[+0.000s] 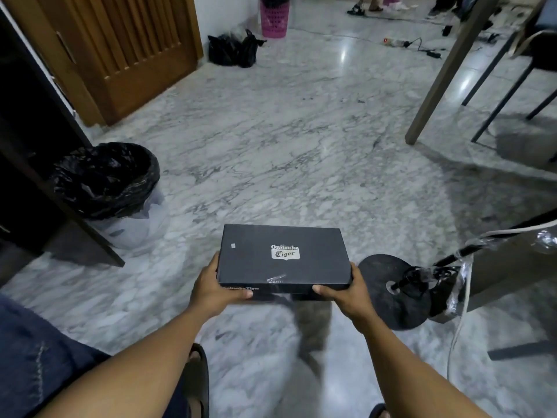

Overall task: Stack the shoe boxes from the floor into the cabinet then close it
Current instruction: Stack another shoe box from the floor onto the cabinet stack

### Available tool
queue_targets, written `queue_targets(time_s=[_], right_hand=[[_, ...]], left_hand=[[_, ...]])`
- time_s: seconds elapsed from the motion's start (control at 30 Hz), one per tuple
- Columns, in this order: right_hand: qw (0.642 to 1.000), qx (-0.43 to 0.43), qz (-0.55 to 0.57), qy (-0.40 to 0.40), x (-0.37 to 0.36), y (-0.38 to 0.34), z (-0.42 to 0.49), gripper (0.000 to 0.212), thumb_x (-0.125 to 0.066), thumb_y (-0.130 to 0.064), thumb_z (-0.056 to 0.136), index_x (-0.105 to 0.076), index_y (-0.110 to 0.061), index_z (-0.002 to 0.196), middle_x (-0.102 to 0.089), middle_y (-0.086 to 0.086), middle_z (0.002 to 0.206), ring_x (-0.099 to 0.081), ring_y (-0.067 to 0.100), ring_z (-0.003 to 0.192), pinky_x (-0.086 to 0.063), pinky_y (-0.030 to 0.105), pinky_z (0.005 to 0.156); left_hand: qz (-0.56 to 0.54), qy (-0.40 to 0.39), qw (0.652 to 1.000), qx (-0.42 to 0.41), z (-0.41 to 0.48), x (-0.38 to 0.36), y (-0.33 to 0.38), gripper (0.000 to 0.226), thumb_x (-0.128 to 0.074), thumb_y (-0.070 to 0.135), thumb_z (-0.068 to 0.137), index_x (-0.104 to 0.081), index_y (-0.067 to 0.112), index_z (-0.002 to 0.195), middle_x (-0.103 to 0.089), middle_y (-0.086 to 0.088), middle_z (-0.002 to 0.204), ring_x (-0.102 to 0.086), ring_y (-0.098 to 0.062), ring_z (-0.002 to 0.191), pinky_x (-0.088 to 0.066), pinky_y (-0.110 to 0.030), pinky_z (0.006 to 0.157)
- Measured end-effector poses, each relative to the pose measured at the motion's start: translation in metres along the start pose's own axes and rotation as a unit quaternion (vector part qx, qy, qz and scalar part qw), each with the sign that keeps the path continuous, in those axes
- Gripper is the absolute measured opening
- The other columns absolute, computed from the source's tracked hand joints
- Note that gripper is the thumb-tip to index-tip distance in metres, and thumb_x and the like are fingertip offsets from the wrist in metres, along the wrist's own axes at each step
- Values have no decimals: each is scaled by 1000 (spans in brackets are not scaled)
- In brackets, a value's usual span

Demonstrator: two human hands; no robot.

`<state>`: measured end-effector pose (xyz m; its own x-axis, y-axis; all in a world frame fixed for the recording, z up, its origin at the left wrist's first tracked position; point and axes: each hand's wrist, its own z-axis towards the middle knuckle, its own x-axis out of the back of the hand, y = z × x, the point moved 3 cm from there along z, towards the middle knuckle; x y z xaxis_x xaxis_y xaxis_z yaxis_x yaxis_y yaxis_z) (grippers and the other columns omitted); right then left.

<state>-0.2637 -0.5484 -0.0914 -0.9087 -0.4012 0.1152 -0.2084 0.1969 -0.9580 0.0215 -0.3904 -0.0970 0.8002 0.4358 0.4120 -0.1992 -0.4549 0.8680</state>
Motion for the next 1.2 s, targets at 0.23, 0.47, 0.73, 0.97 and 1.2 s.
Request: queue_targets(time_s=[0.23, 0.47, 0.73, 0.97, 1.2], right_hand=[[990, 124, 47, -49, -64, -117, -35, 81, -92, -3, 62, -51, -17, 130, -65, -5, 120, -65, 2, 102, -56, 16, 72], [948, 224, 55, -222, -195, -195, -115, 80, -94, -13, 62, -52, -18, 131, -67, -4, 120, -66, 7, 104, -56, 15, 69], [893, 272, 37, -356, -325, -249, -208, 90, -98, -40, 51, -53, -26, 127, -66, -10, 118, -64, 11, 109, -56, 39, 93], [863, 310, 37, -398, -419, -313, -264, 94, -98, -34, 54, -48, -20, 132, -61, -6, 121, -61, 12, 107, -50, 25, 85], [836, 338, 56, -427, -544, -403, -291, 94, -98, -35, 53, -43, -20, 128, -58, -11, 115, -60, 5, 104, -52, 18, 78]], left_hand=[[14, 158, 980, -122, -42, 123, 74, 125, -96, 66, 27, -44, 48, 139, -61, 9, 128, -60, -11, 118, -52, -42, 100], [69, 364, 923, -106, -215, 272, 82, 123, -92, 69, 27, -42, 48, 138, -63, 12, 122, -62, -11, 112, -53, -39, 96], [58, 506, 858, -72, -376, 370, 72, 120, -99, 56, 30, -48, 38, 137, -67, 11, 122, -65, -15, 112, -54, -38, 94], [72, 604, 793, 15, -443, 436, 71, 134, -83, 82, 20, -41, 42, 141, -54, 5, 132, -58, -21, 118, -52, -47, 96], [51, 640, 765, -55, -459, 566, 87, 112, -92, 70, 27, -54, 40, 128, -66, 16, 120, -64, -12, 110, -53, -39, 95]])
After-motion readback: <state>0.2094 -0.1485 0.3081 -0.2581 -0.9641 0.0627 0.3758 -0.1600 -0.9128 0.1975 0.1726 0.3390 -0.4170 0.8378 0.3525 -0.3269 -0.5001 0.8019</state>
